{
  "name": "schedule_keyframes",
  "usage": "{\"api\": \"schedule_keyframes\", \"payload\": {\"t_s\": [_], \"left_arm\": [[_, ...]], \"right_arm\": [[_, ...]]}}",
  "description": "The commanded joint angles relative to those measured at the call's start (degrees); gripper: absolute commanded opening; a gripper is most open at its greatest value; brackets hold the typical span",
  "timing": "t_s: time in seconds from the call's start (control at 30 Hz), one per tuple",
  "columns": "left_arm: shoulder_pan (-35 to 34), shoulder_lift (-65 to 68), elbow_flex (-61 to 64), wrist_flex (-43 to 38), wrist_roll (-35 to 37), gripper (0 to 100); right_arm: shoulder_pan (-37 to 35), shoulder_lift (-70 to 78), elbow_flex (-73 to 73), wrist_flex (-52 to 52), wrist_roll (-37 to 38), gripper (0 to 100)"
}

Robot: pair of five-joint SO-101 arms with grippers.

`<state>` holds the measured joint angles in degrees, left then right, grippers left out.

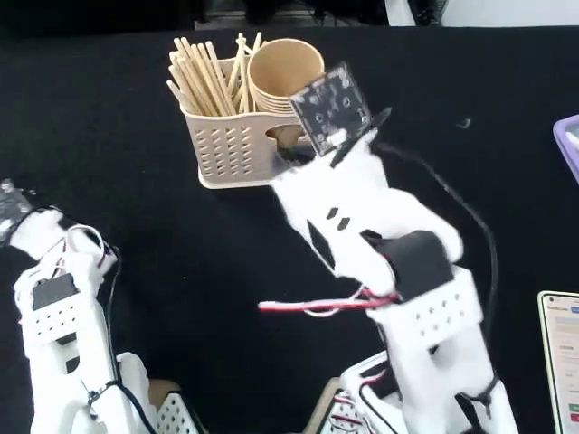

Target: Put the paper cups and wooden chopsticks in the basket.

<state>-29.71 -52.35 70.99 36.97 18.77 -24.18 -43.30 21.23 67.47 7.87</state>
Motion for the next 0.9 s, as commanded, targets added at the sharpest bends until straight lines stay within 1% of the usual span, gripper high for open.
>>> {"api": "schedule_keyframes", "payload": {"t_s": [0.0,0.1,0.17,0.3,0.43,0.57,0.63,0.7,0.87], "left_arm": [[6.5,-2.8,-2.9,4.5,-6.4,4],[11.6,-6.3,-2.5,7.0,-12.1,3],[13.8,-9.4,-2.4,9.2,-14.8,3],[17.0,-15.8,-2.4,14.3,-16.4,3],[20.2,-21.8,-2.0,17.6,-16.4,3],[19.6,-28.0,2.1,22.1,-16.5,3],[18.9,-31.4,5.1,24.1,-18.3,3],[18.6,-35.1,9.0,25.3,-21.5,3],[17.1,-46.9,19.2,27.3,-30.5,3]], "right_arm": [[5.4,-8.2,21.3,-5.4,0.4,2.8],[6.9,-16.0,32.6,-9.1,0.1,2.8],[8.2,-22.1,39.6,-11.3,0.1,2.8],[10.9,-36.0,51.7,-16.1,0.0,2.8],[12.0,-48.7,59.6,-16.3,0.0,3.1],[12.2,-60.4,68.3,-16.2,0.4,2.9],[12.1,-65.7,72.4,-16.4,0.4,2.9],[12.1,-65.5,75.2,-17.2,0.4,3.2],[12.1,-63.6,75.4,-16.9,0.4,3.2]]}}
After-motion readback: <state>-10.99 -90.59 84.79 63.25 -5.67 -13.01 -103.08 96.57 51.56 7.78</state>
